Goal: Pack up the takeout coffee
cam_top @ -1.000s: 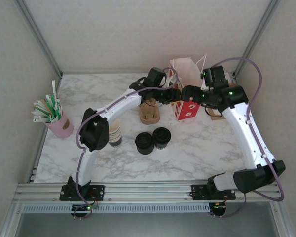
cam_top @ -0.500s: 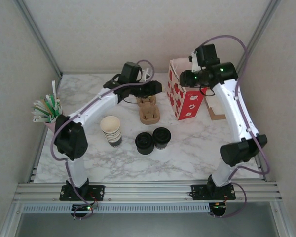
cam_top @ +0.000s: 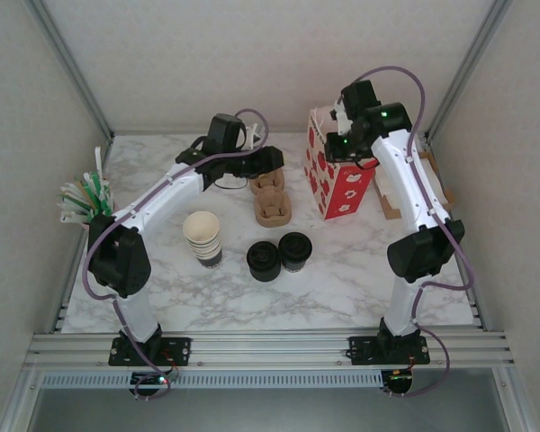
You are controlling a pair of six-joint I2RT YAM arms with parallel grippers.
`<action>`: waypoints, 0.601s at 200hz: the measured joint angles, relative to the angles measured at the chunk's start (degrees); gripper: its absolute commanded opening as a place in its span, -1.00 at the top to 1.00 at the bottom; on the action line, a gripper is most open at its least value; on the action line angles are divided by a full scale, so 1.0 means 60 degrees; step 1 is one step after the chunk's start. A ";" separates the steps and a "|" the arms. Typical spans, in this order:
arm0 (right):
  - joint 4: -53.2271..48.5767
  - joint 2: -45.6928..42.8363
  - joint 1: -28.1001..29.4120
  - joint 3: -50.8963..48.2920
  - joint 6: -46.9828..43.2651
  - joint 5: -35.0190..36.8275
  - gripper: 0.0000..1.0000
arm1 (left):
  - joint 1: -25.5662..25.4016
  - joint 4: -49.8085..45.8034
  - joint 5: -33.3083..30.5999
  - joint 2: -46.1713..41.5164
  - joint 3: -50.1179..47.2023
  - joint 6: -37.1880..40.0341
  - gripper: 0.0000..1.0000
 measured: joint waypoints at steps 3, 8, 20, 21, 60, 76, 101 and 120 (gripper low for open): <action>-0.0022 0.0000 0.0000 0.0000 0.0000 0.0000 0.63 | 0.0004 0.0011 0.0000 0.0000 0.0000 0.0000 0.06; -0.0051 0.0000 0.0000 0.0000 -0.0011 0.0004 0.64 | 0.0007 0.0040 0.0000 0.0000 0.0000 0.0000 0.06; -0.0098 0.0000 0.0004 0.0000 -0.0036 0.0004 0.68 | 0.0025 0.0098 0.0000 0.0000 0.0000 -0.0004 0.06; -0.0098 0.0000 0.0004 0.0000 -0.0036 0.0004 0.68 | 0.0025 0.0098 0.0000 0.0000 0.0000 -0.0004 0.06; -0.0215 0.0000 0.0073 0.0000 -0.0186 0.0189 0.93 | 0.0022 0.0142 0.0000 0.0000 -0.0029 0.0000 0.07; -0.0229 -0.0015 0.0153 -0.0033 -0.0178 0.0368 1.00 | 0.0025 0.0142 0.0000 0.0000 -0.0087 -0.0004 0.07; -0.0215 -0.0277 0.0280 -0.0357 -0.0200 0.0721 1.00 | 0.0022 0.0138 0.0000 -0.0007 -0.0106 -0.0004 0.07; -0.0259 -0.0572 0.0361 -0.0685 -0.0204 0.1016 1.00 | 0.0025 0.0135 -0.0004 -0.0036 -0.0106 -0.0004 0.07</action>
